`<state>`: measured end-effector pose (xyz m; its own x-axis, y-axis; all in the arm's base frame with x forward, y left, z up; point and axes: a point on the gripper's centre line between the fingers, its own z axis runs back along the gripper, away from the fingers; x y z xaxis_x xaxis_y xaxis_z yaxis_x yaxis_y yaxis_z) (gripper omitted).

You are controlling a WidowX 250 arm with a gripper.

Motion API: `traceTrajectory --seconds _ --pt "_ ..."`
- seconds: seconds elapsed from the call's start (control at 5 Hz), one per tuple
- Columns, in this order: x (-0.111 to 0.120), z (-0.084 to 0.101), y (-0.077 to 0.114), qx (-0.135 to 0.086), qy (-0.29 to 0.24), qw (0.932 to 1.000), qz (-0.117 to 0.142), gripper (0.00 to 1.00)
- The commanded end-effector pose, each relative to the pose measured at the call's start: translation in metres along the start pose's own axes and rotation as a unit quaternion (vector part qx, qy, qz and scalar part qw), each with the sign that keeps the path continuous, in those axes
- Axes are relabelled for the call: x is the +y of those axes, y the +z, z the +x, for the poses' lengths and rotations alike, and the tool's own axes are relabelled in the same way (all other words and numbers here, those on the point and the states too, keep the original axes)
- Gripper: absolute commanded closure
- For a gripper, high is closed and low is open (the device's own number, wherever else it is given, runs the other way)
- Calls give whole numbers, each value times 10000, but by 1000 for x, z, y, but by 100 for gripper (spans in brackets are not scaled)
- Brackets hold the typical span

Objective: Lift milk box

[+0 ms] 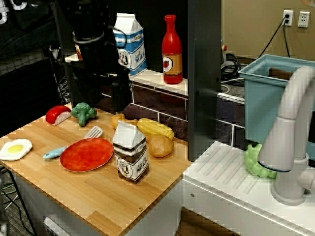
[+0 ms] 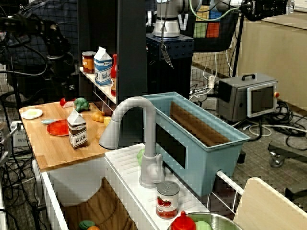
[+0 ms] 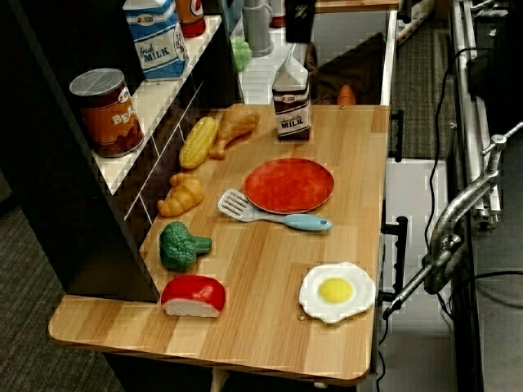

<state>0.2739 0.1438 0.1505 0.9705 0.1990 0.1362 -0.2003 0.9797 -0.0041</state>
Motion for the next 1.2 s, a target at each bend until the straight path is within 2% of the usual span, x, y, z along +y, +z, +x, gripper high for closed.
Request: traceTrajectory --seconds 0.0,0.2,0.4,0.6,0.8,1.0 --pt "2 10 15 -406 -100 9990 -161 0" --pt "-11 5 23 -285 -146 9988 -380 0" --pt "-25 -5 32 -377 -345 9975 -495 0" --pt "-25 -10 25 -350 -353 9979 -421 0" --pt "-23 -11 16 -446 -357 9980 -286 0" --pt "-20 -8 6 -434 -284 9985 -163 0"
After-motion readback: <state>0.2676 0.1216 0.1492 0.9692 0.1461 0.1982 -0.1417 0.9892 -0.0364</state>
